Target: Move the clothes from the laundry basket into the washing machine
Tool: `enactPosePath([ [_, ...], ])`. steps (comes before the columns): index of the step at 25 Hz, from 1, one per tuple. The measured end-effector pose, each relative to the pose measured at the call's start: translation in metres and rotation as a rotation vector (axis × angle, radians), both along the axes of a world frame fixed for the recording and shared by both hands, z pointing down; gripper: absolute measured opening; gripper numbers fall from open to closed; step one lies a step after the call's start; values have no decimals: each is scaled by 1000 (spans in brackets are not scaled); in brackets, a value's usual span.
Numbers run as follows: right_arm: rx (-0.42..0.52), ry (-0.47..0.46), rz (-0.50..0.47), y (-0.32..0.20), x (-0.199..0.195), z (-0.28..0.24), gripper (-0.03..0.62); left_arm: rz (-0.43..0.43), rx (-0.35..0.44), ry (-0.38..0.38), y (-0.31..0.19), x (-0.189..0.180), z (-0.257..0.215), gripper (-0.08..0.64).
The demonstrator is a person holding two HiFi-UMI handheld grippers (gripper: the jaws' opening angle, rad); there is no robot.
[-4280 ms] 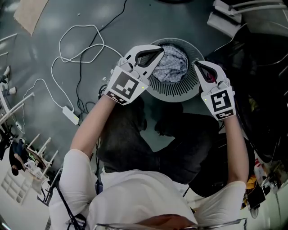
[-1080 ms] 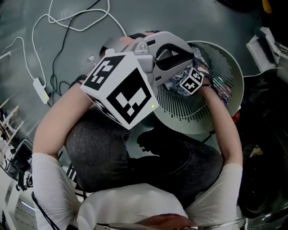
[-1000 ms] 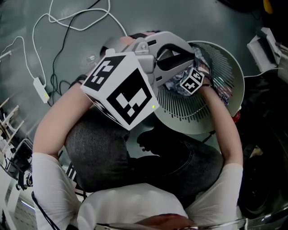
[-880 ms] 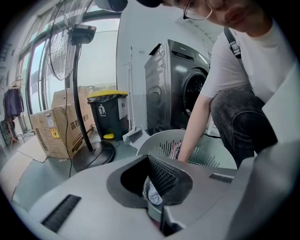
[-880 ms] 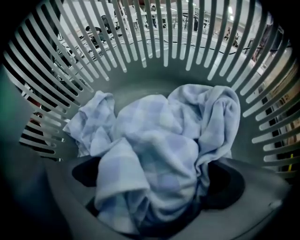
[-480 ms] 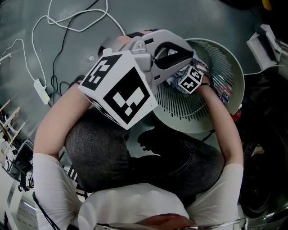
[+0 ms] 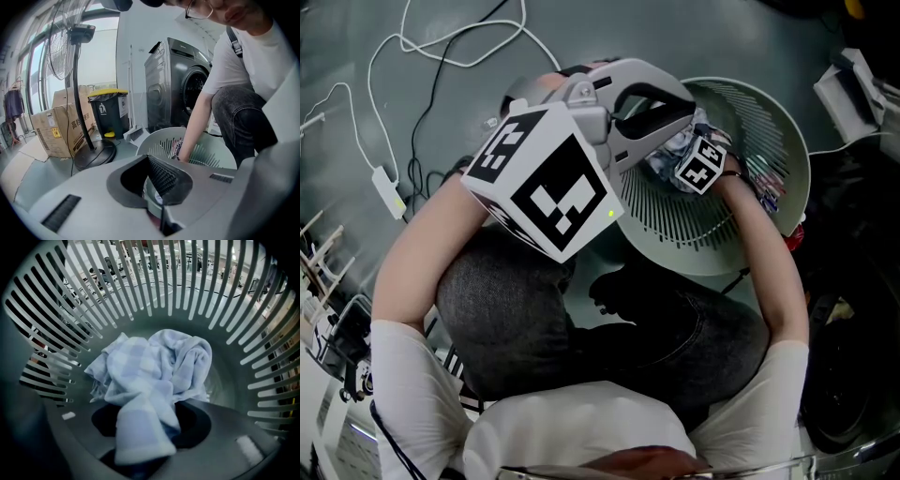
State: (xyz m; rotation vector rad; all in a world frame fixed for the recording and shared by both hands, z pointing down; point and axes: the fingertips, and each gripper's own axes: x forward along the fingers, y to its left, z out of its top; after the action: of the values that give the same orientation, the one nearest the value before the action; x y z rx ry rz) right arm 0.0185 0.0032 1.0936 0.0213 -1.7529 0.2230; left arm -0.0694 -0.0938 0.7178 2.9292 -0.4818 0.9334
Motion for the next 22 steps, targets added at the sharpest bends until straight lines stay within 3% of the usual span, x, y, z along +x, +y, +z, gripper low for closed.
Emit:
enactPosePath([
  [7,13,-4,-39,2,2,-13,207,-12,4,-13,-3,-6,2,5],
  [22,26,-42,57,-18,11,-53,206,-1,5,-62,-13,-3,13,6],
])
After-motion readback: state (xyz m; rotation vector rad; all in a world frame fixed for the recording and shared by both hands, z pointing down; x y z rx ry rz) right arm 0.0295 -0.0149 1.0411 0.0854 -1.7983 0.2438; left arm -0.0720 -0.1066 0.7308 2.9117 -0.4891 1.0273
